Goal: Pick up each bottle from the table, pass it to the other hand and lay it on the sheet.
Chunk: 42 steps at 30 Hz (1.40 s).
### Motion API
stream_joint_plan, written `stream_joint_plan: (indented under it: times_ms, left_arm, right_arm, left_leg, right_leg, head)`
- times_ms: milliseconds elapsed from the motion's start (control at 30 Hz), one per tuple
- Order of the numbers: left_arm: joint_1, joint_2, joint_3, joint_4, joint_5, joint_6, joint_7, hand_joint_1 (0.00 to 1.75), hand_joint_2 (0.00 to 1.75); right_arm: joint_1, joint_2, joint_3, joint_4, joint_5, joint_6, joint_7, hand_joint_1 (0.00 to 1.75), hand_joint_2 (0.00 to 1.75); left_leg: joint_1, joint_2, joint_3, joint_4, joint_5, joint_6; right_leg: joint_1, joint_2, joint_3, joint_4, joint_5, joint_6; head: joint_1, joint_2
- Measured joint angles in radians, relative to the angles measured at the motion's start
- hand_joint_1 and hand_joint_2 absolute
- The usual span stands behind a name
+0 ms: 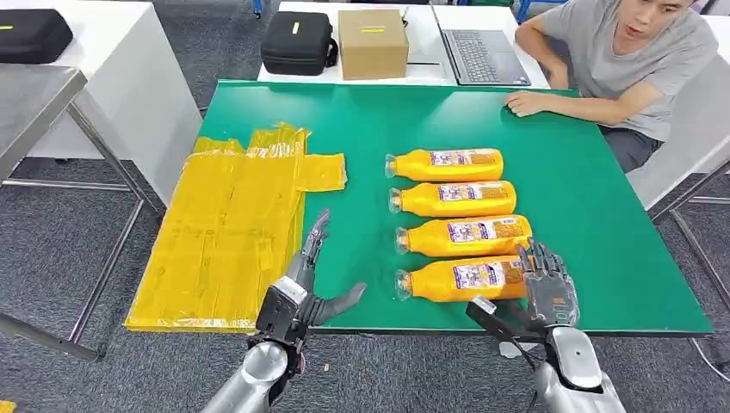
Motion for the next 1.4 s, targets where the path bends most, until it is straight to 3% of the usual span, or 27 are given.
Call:
stream_joint_plan:
  times_ms: [633,667,700,833,867,967,1067,1400]
  left_arm:
    - [-0.022,-0.008,-0.002,0.011,0.009,-0.003,-0.005,0.0,1.75]
    - [-0.022,-0.008,-0.002,0.011,0.009,-0.003,-0.005,0.0,1.75]
    - [-0.023,-0.008,-0.003,0.012,0.009,-0.003,-0.005,0.0,1.75]
    - [-0.027,-0.008,-0.008,0.023,0.019,-0.005,-0.018,0.0,1.75]
    - [-0.029,-0.008,-0.008,0.026,0.022,-0.007,-0.021,0.0,1.75]
    - [-0.037,-0.008,-0.01,0.034,0.029,-0.01,-0.024,0.0,1.75]
    - [-0.039,-0.008,-0.01,0.036,0.03,-0.012,-0.024,0.0,1.75]
    - [-0.04,-0.008,-0.016,0.043,0.038,-0.02,-0.027,0.0,1.75]
  right_arm:
    - [-0.127,0.001,-0.039,0.246,-0.13,-0.079,-0.12,0.02,1.75]
    - [-0.128,0.002,-0.04,0.251,-0.131,-0.079,-0.123,1.48,1.75]
    - [-0.131,0.002,-0.042,0.256,-0.133,-0.077,-0.126,1.75,1.75]
    - [-0.139,0.0,-0.05,0.28,-0.152,-0.015,-0.159,1.75,1.75]
    - [-0.137,-0.003,-0.05,0.289,-0.152,0.007,-0.167,1.59,1.75]
    - [-0.149,-0.01,-0.051,0.311,-0.15,0.021,-0.176,1.55,1.75]
    - [-0.161,-0.011,-0.05,0.329,-0.139,0.014,-0.176,1.75,1.75]
    - [-0.158,-0.01,-0.041,0.335,-0.116,-0.002,-0.174,1.75,1.75]
  left_leg:
    - [0.0,0.003,0.005,0.0,0.002,0.0]
    - [0.0,0.004,0.006,0.0,0.002,0.001]
    - [0.0,0.004,0.006,0.0,0.002,0.001]
    - [0.0,0.006,0.007,0.0,0.002,0.0]
    - [0.0,0.008,0.008,-0.001,0.002,0.0]
    - [0.0,0.008,0.008,0.0,0.002,0.0]
    - [0.0,0.008,0.009,0.0,0.002,0.0]
    - [0.0,0.008,0.009,0.0,0.004,0.003]
  right_leg:
    - [0.0,0.004,0.002,-0.002,0.004,-0.003]
    - [0.0,0.004,0.003,-0.002,0.004,-0.003]
    - [0.0,0.004,0.003,-0.003,0.004,-0.003]
    - [0.0,0.006,0.004,-0.004,0.004,-0.003]
    - [0.001,0.008,0.005,-0.004,0.005,-0.002]
    - [0.0,0.008,0.001,-0.005,0.005,-0.002]
    - [0.001,0.009,0.006,-0.005,0.005,-0.001]
    - [0.0,0.009,0.007,-0.006,0.008,-0.002]
  head:
    - [0.0,0.0]
    - [0.0,0.0]
    - [0.0,0.0]
    - [0.0,0.0]
    - [0.0,0.0]
    - [0.001,0.0]
    - [0.0,0.0]
    - [0.0,0.0]
